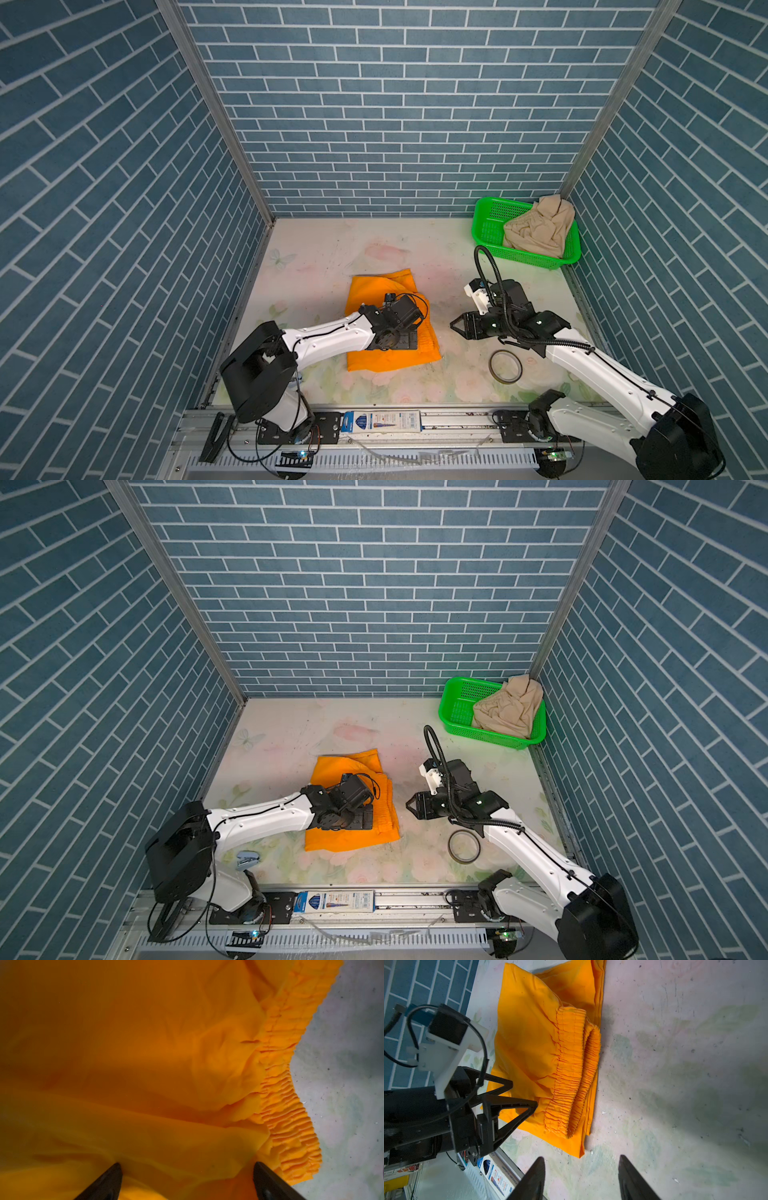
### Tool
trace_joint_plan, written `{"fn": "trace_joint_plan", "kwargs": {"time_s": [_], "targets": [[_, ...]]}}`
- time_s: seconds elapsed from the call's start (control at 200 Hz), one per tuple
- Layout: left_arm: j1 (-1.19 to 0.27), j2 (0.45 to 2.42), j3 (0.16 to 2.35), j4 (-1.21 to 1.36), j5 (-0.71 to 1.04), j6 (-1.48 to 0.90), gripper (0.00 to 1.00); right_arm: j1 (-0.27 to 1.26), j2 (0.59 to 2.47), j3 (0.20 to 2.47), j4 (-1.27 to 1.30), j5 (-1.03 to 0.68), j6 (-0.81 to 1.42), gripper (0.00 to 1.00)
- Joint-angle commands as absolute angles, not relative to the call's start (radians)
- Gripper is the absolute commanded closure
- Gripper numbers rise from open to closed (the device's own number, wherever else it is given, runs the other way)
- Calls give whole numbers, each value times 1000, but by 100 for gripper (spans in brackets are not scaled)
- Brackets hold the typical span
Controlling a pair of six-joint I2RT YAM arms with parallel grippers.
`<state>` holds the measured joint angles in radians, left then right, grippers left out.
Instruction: Fold and stack the shorts
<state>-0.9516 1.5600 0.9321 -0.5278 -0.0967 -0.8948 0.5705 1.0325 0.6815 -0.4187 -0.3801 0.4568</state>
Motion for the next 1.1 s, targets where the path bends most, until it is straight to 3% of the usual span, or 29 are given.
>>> {"fn": "trace_joint_plan", "kwargs": {"time_s": [0.0,0.205,0.37,0.52,0.69,0.9,1.095], "targets": [[-964,1624,933,-507,-138,-887,0,565,1002,667,-420,-380,512,43],[-900,1643,881,-569,-148,-752,0,566,969,648,-464,-396,510,42],[-856,1527,859,-586,-117,-580,0,569,1016,729,-545,-388,329,41],[-856,1360,877,-674,-127,-580,0,580,1257,919,-482,-395,157,39],[-854,1155,781,-746,-137,-811,0,634,1590,1191,-411,-433,11,38],[-849,895,493,-537,-118,-1026,0,748,1919,1484,-374,-328,-139,37],[-848,793,360,-445,-84,-1085,5,755,2123,1679,-385,-290,-112,36]]}}
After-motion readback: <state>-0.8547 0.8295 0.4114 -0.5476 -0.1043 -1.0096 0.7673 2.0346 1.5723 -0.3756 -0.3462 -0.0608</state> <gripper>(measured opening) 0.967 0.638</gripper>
